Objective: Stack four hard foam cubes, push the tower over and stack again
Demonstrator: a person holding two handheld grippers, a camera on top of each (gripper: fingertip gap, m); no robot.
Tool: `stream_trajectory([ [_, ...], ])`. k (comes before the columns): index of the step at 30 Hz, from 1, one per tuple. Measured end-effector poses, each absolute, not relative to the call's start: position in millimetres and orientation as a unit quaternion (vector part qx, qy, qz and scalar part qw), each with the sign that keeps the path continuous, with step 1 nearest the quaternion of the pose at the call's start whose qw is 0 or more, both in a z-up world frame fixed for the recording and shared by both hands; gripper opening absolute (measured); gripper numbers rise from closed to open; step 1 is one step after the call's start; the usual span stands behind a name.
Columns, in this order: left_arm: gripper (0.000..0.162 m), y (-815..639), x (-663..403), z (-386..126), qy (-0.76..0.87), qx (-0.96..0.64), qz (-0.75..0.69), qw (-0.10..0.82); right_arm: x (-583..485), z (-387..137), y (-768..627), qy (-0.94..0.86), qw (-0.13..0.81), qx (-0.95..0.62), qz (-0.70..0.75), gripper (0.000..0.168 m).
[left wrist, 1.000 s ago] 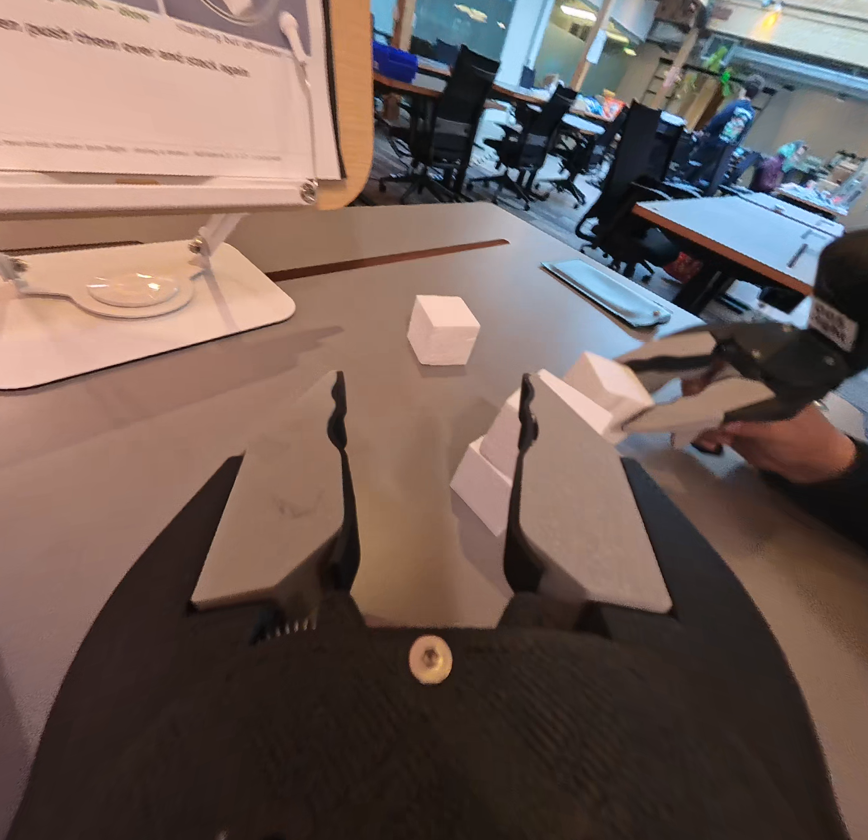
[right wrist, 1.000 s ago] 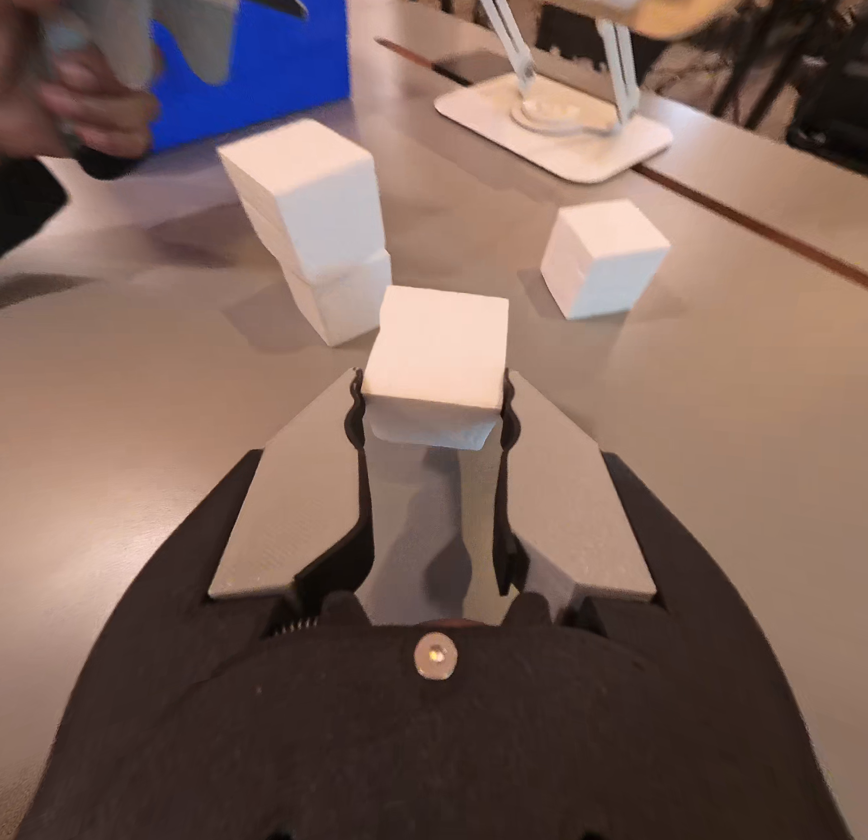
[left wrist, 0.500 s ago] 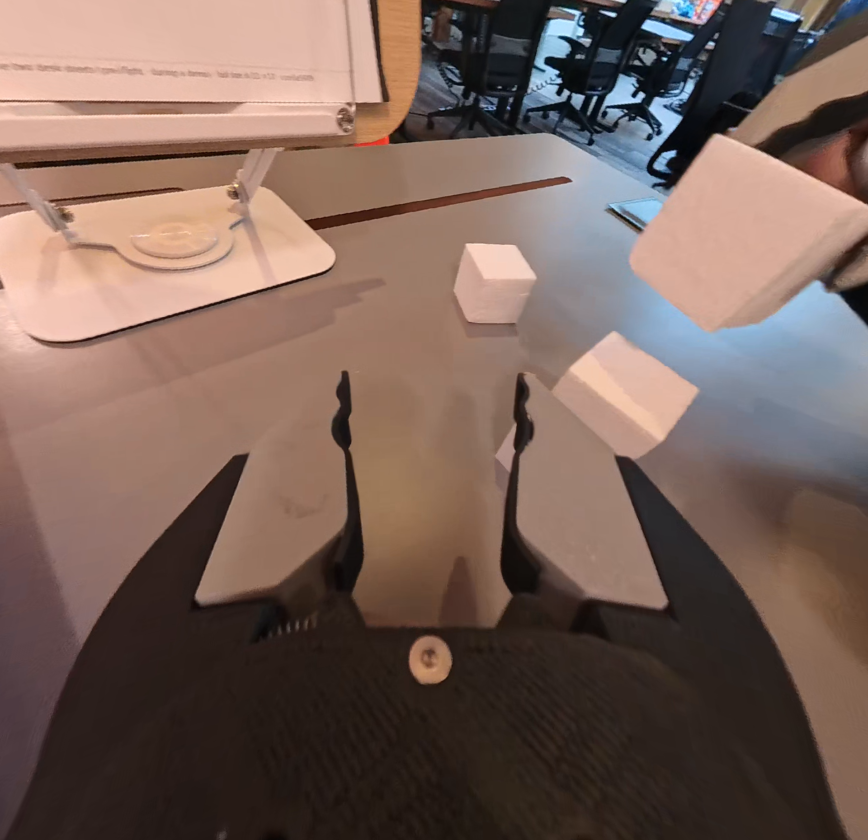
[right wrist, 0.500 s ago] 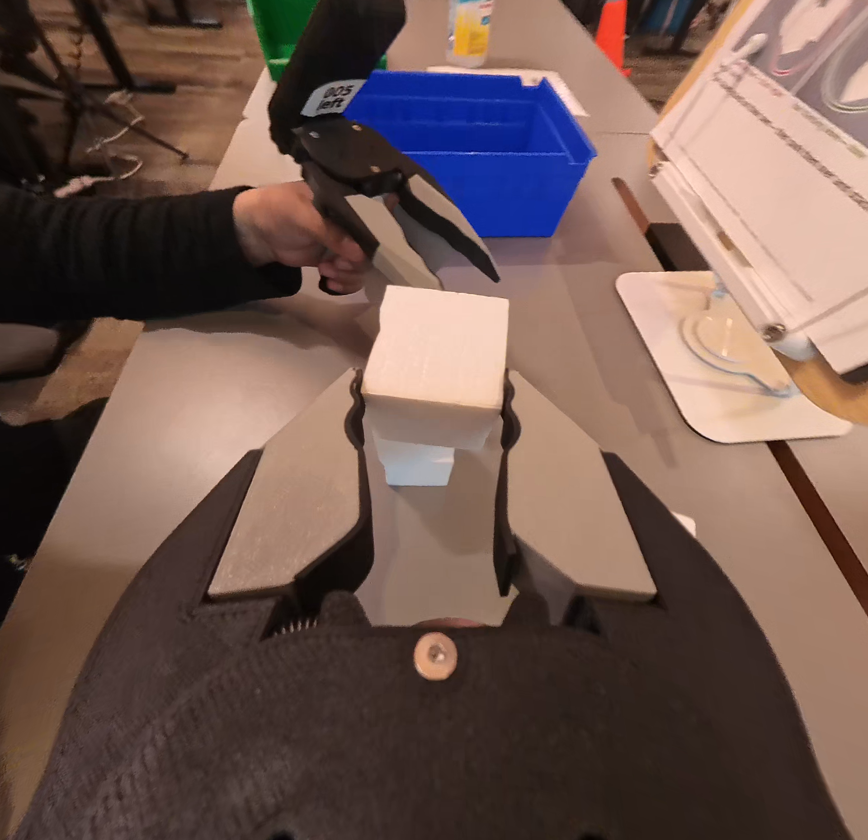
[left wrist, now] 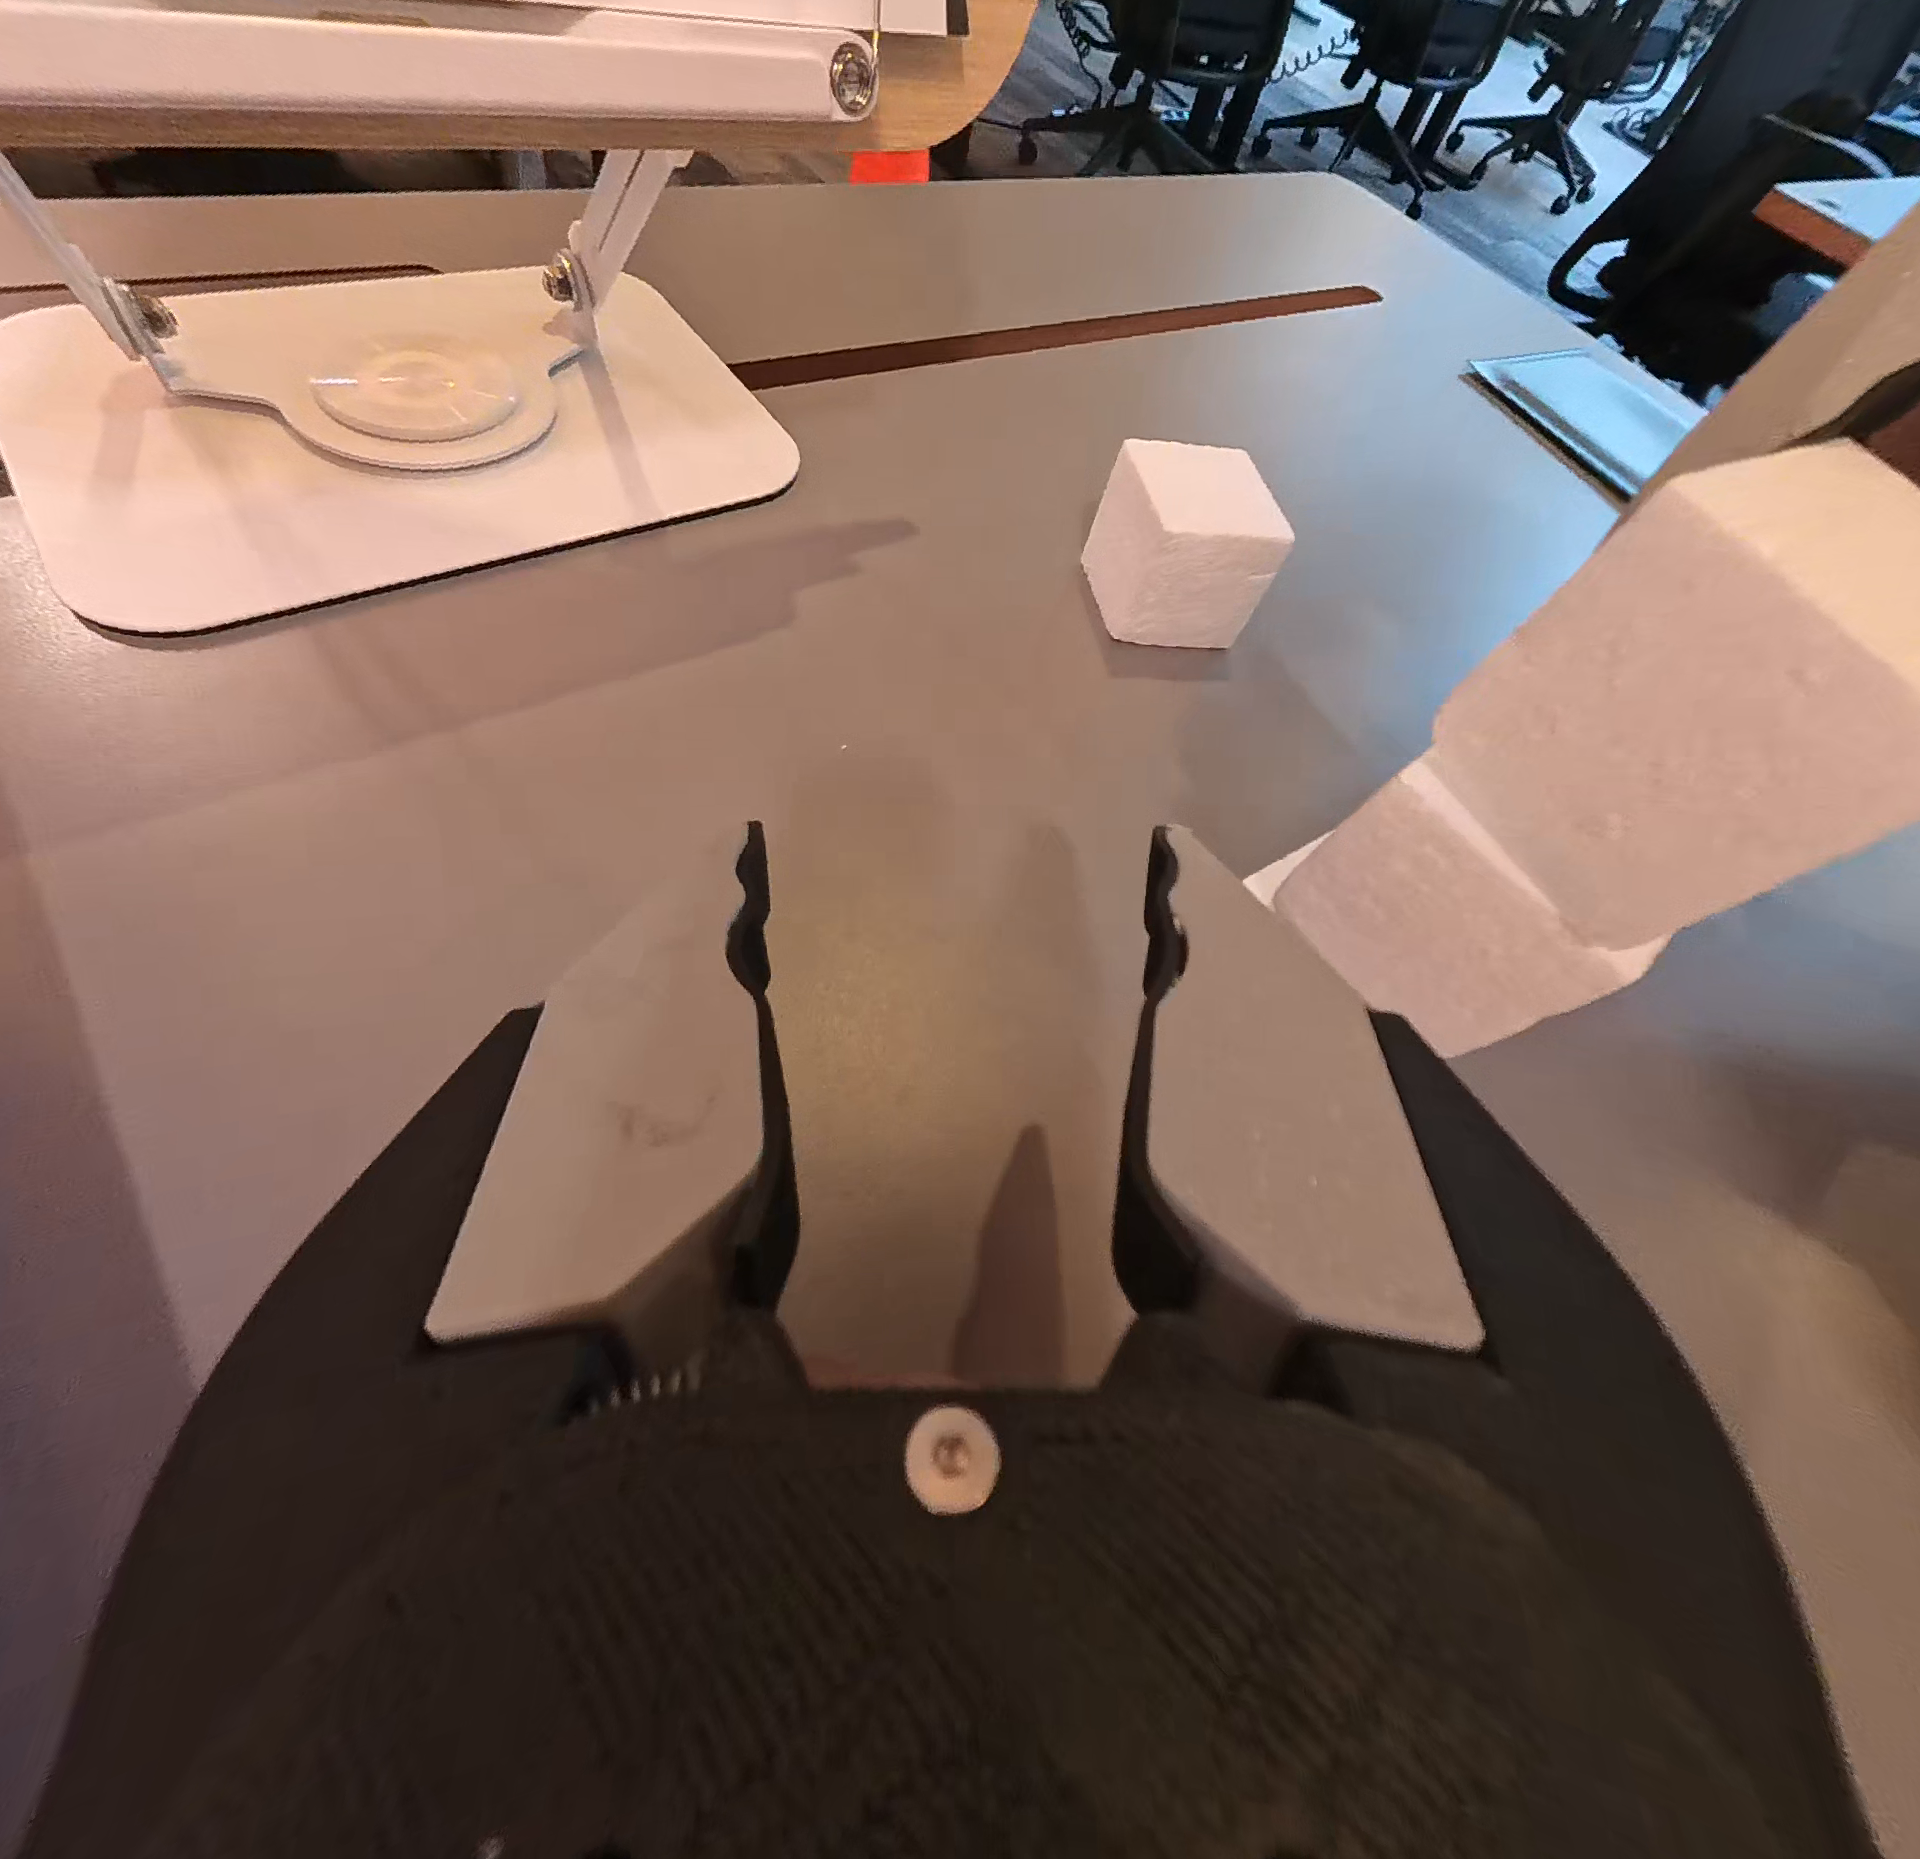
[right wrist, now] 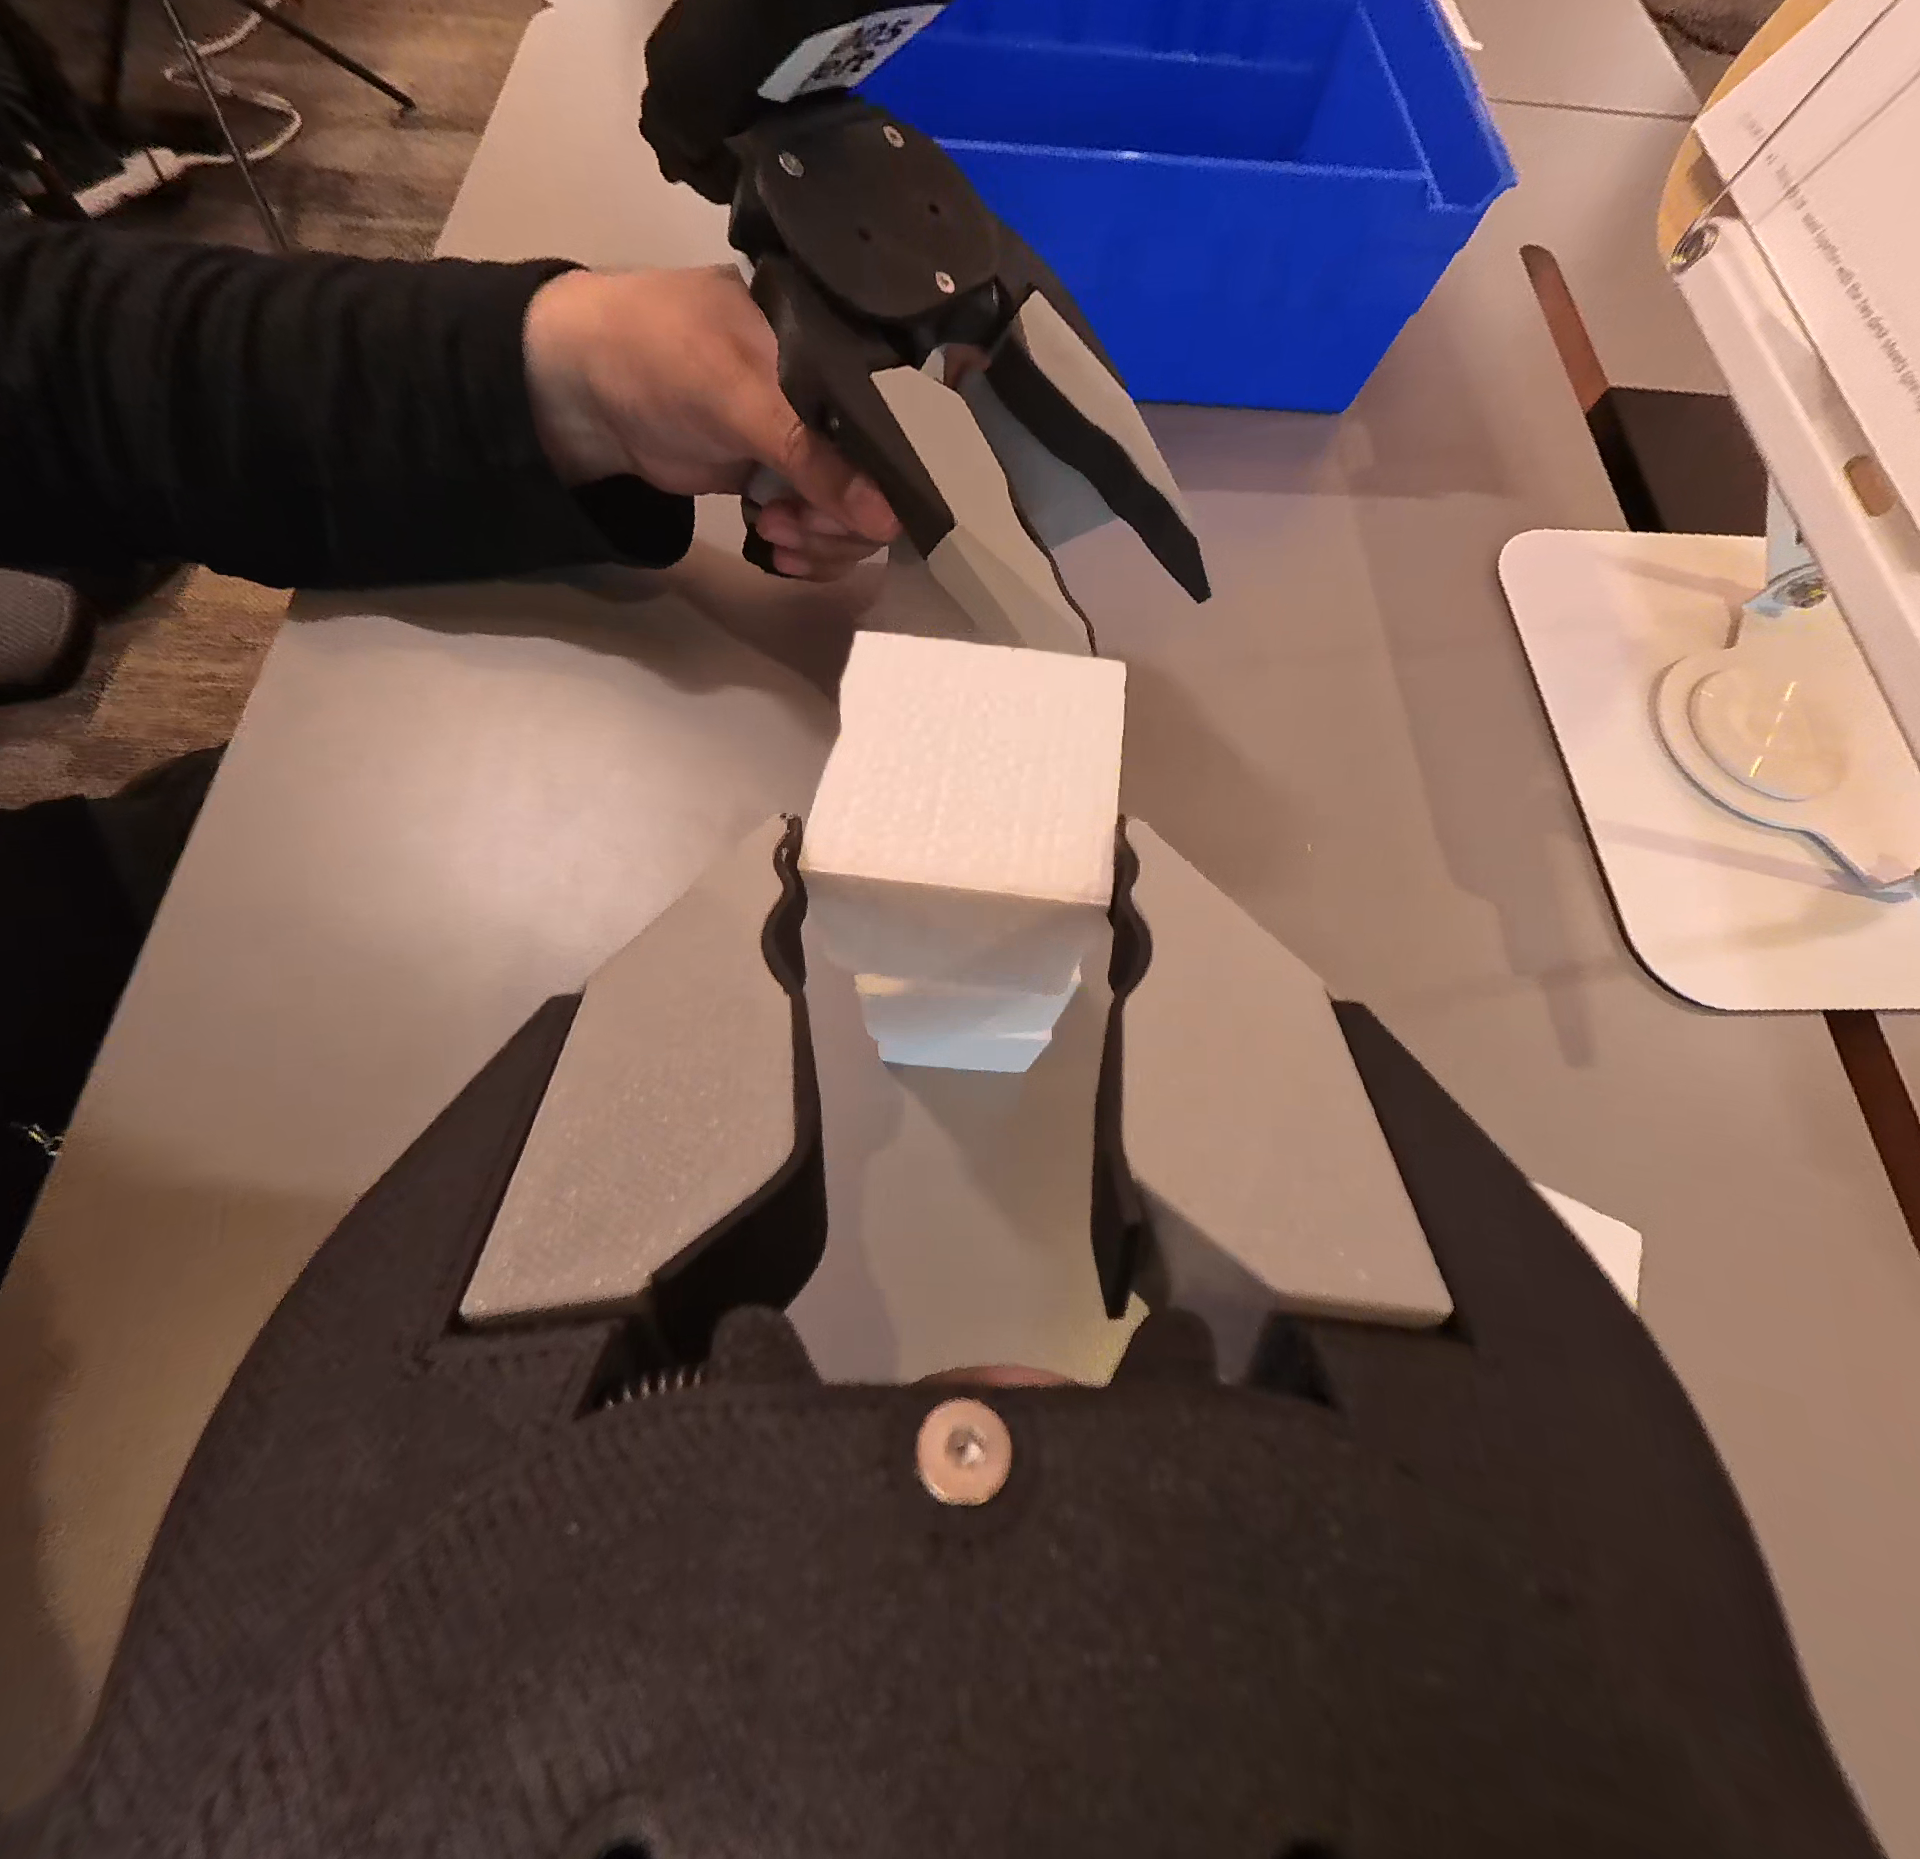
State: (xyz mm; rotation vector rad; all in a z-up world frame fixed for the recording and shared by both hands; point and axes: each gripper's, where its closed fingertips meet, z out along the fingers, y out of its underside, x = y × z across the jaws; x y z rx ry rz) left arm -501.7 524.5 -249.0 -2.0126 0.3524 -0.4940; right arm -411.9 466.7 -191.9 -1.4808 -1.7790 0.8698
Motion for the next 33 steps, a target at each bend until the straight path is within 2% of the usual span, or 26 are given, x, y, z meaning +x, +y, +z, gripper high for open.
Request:
stream_trajectory([
  [23,0.073,525,-501,-251,0.147,-0.833,-0.205,0.493,-413,-195,467,-0.682,0.309,-0.552,0.367,0.057],
  [27,0.073,525,-501,-252,0.147,-0.833,-0.207,0.491,-411,-194,467,-0.668,0.311,-0.561,0.376,0.076],
  [31,0.074,525,-504,-250,0.141,-0.832,-0.211,0.493,-399,-174,481,-0.627,0.377,-0.554,0.397,0.08],
  [33,0.074,526,-506,-249,0.135,-0.831,-0.213,0.496,-386,-167,511,-0.569,0.434,-0.578,0.393,0.072],
])
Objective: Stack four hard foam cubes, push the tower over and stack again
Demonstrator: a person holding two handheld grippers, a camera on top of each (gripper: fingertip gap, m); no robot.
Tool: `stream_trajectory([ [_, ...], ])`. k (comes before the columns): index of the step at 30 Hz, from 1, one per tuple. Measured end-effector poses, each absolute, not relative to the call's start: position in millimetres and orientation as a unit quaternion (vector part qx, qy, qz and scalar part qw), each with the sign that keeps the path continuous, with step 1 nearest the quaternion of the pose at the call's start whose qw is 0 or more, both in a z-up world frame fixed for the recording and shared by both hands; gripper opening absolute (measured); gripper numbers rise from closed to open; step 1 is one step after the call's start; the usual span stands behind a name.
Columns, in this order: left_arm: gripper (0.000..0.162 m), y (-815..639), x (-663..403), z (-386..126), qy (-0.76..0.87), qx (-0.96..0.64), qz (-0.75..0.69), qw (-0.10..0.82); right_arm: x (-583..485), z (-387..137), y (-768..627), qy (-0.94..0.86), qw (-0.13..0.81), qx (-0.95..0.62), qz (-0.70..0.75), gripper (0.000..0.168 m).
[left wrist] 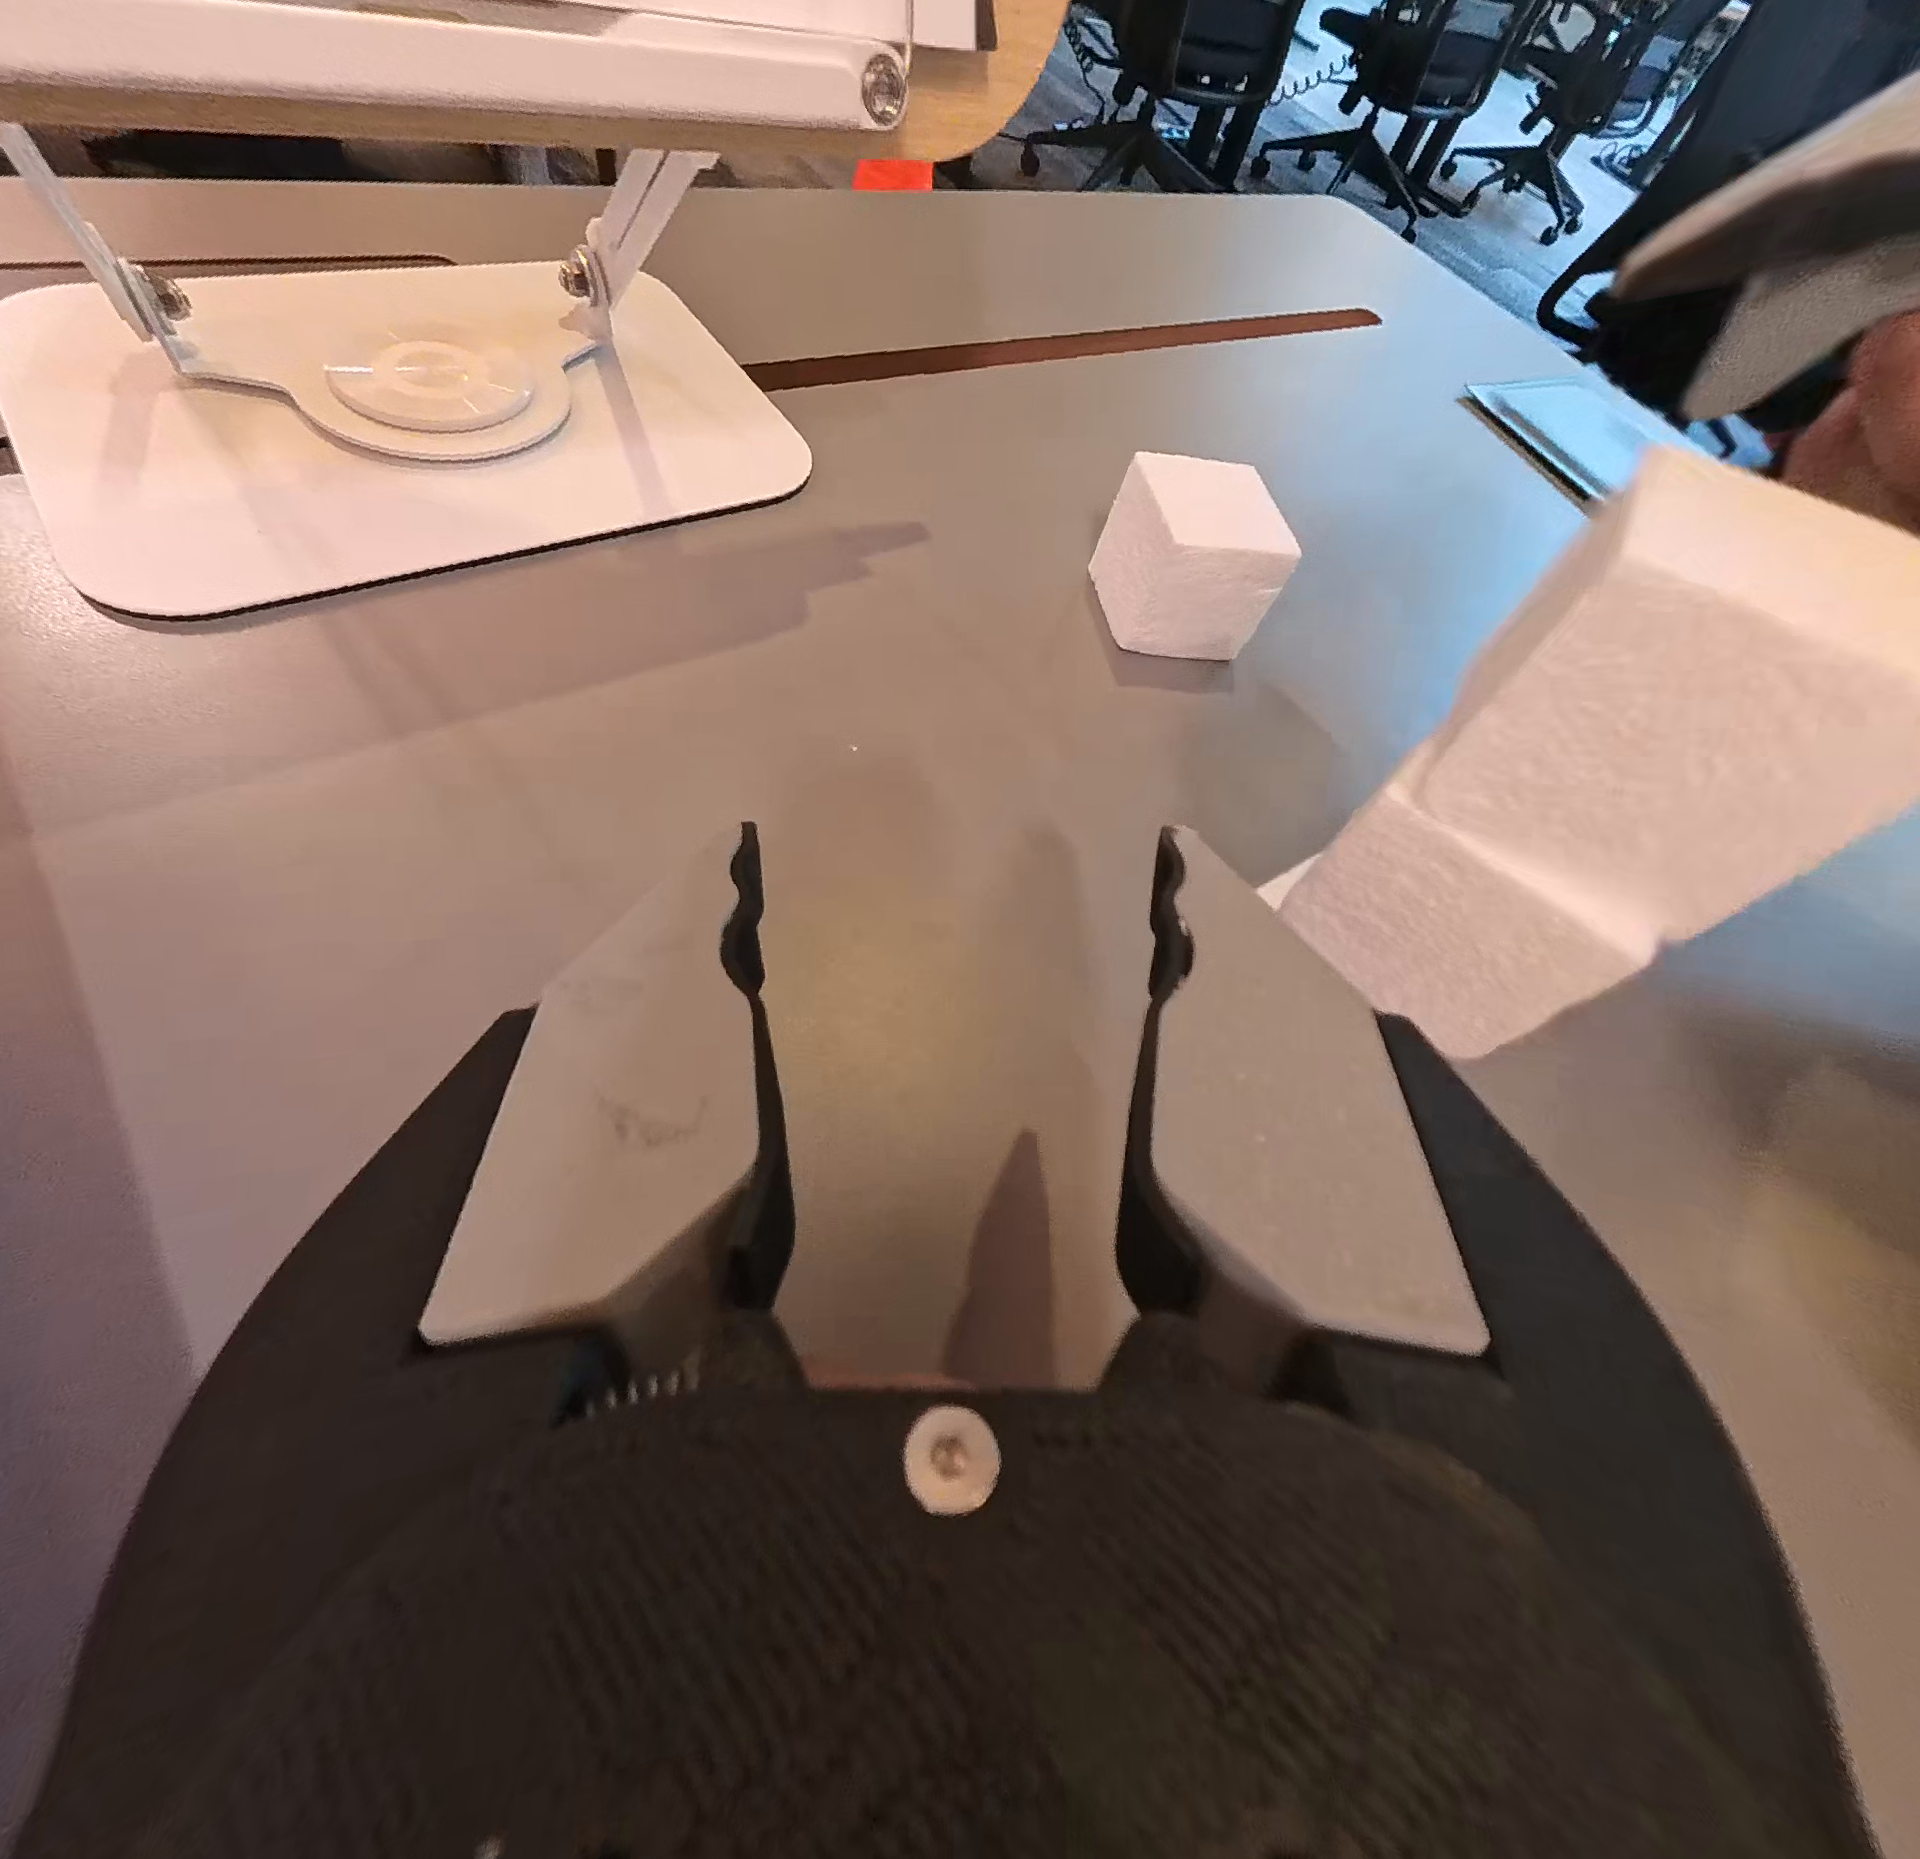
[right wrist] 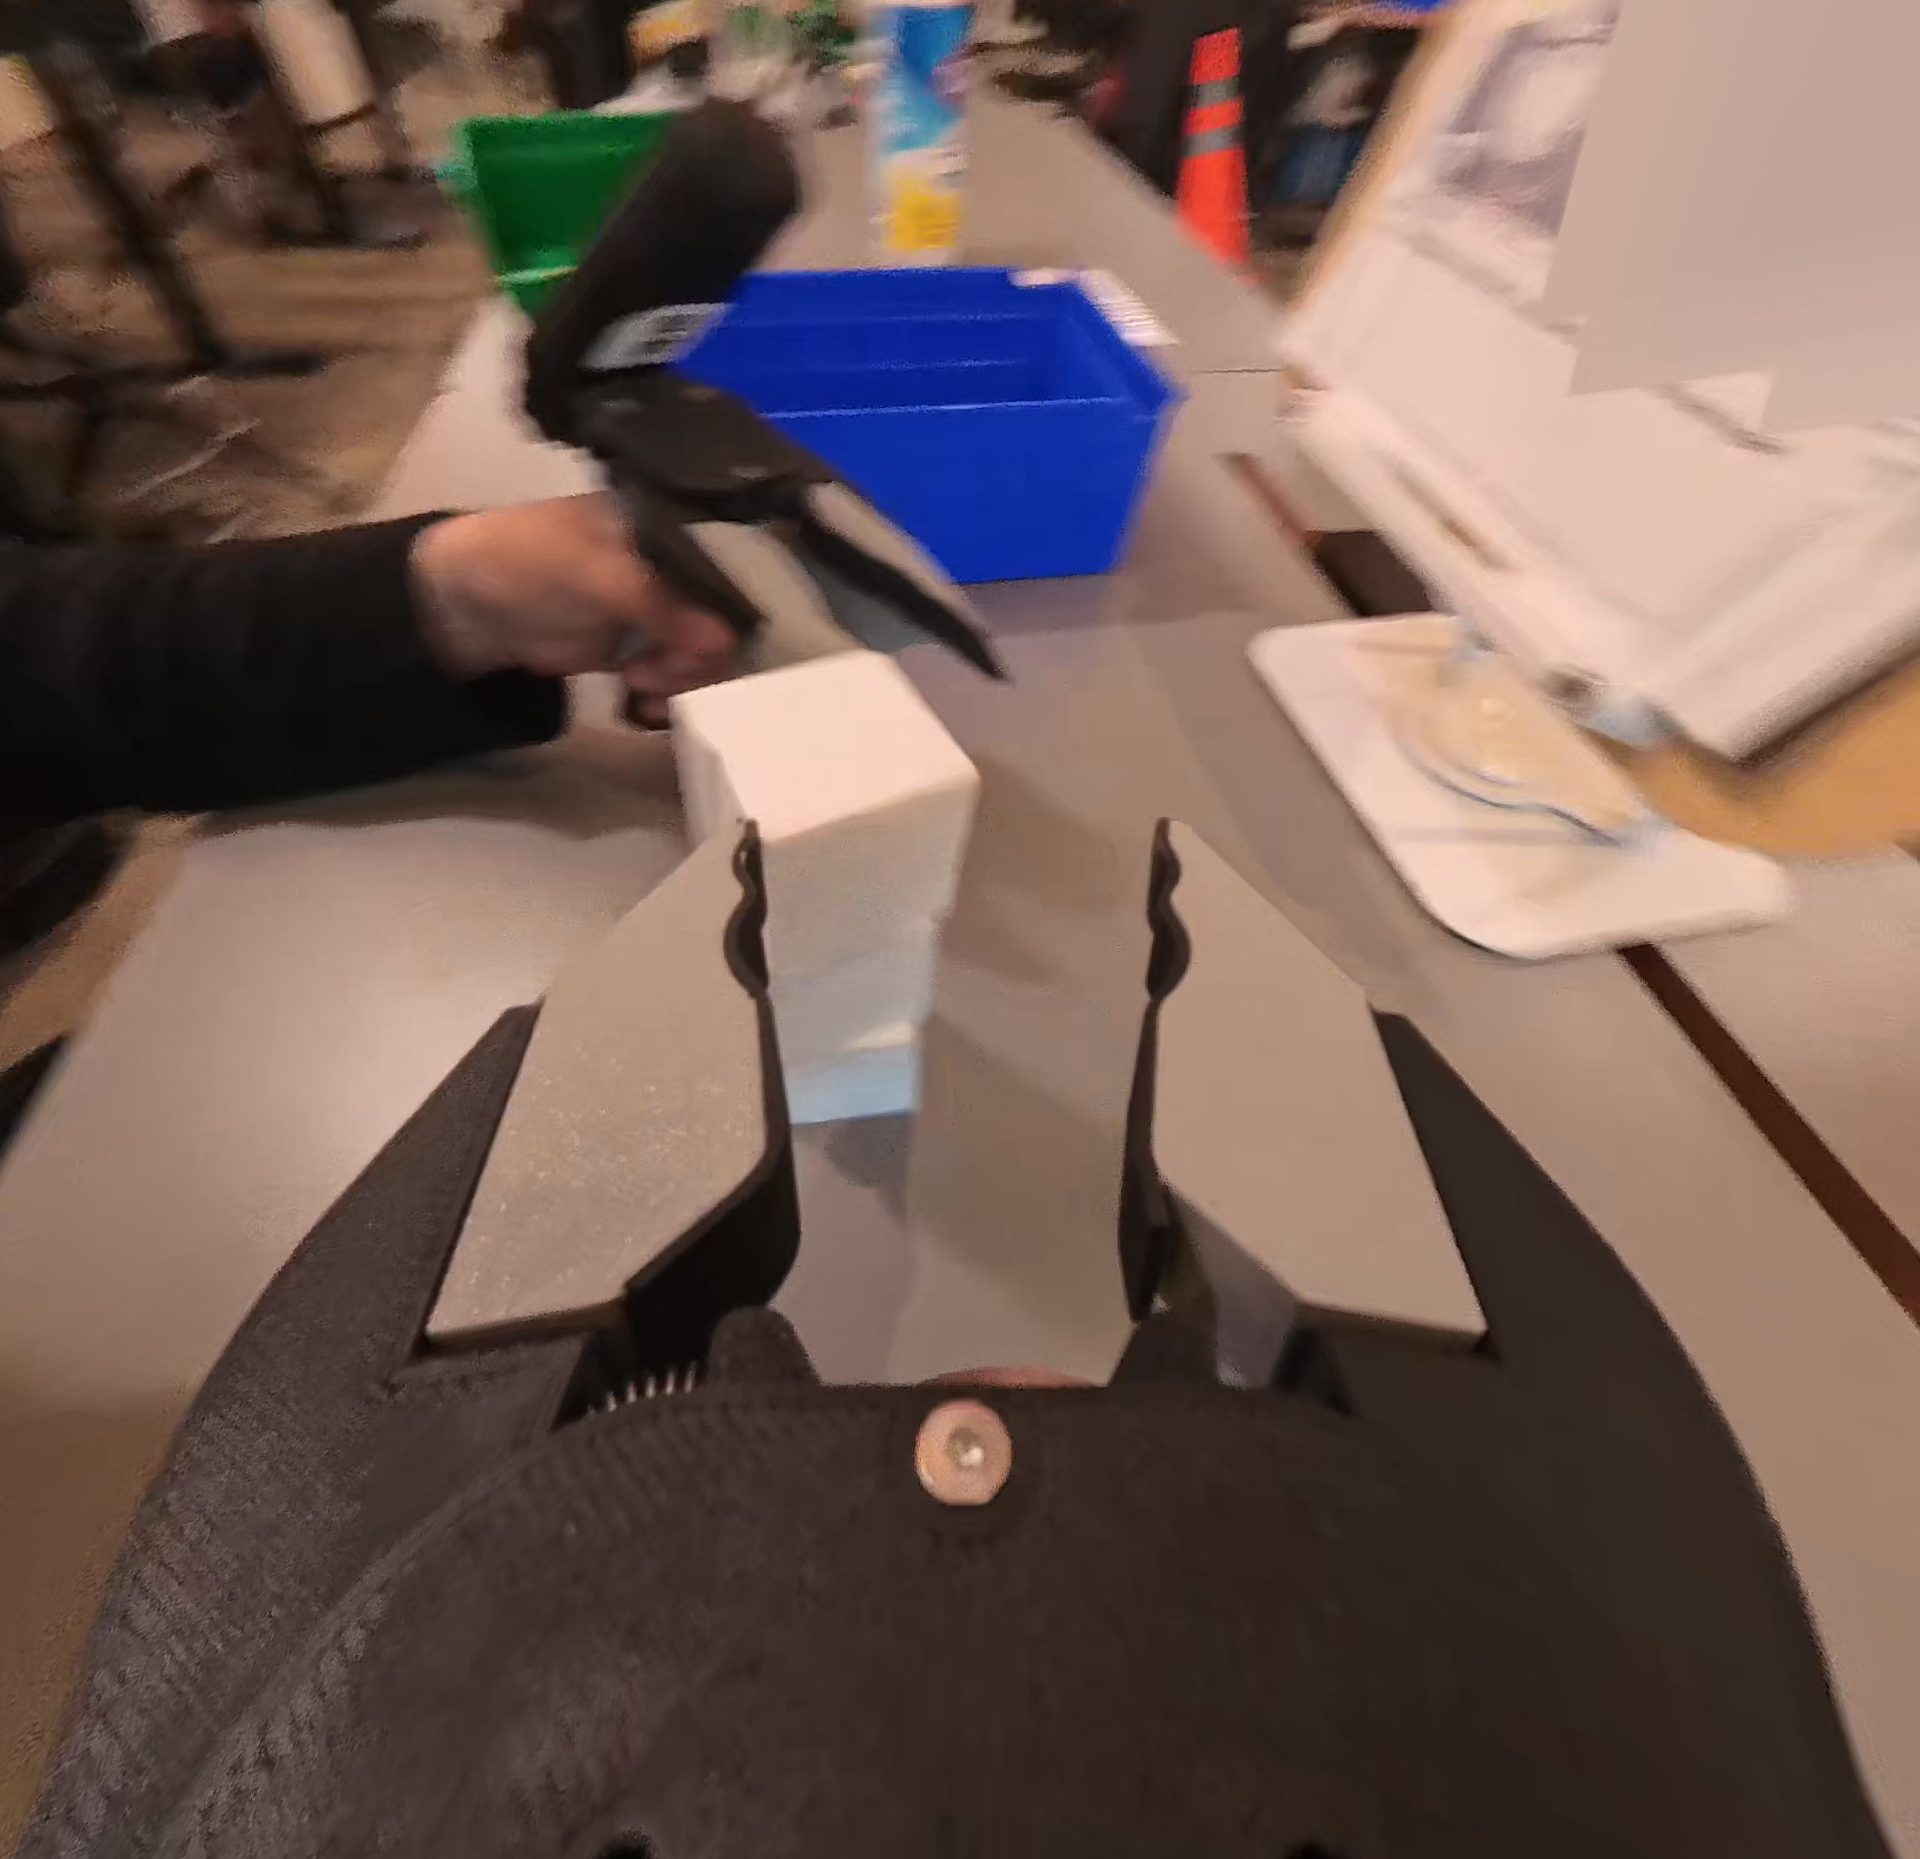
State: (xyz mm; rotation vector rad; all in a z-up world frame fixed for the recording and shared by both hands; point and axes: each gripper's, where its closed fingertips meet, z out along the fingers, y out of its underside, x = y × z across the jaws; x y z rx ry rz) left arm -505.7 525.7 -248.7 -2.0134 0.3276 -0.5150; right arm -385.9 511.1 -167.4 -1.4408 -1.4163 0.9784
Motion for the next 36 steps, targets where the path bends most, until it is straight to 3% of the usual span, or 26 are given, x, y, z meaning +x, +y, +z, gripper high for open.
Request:
stream_trajectory([
  [2,0.074,526,-507,-248,0.132,-0.83,-0.215,0.497,-366,-180,554,-0.5,0.473,-0.632,0.356,0.074],
  [5,0.074,525,-504,-248,0.135,-0.83,-0.22,0.495,-349,-210,574,-0.467,0.459,-0.666,0.358,0.082],
  [9,0.071,522,-494,-248,0.156,-0.825,-0.227,0.494,-357,-206,554,-0.474,0.46,-0.615,0.431,0.075],
  [16,0.071,521,-486,-261,0.176,-0.833,-0.222,0.474,-383,-217,558,-0.475,0.431,-0.632,0.436,0.077],
  [32,0.071,521,-488,-263,0.173,-0.837,-0.225,0.468,-388,-247,545,-0.495,0.406,-0.652,0.406,0.074],
  [36,0.071,521,-488,-265,0.173,-0.839,-0.225,0.465,-374,-247,552,-0.486,0.433,-0.659,0.377,0.066],
])
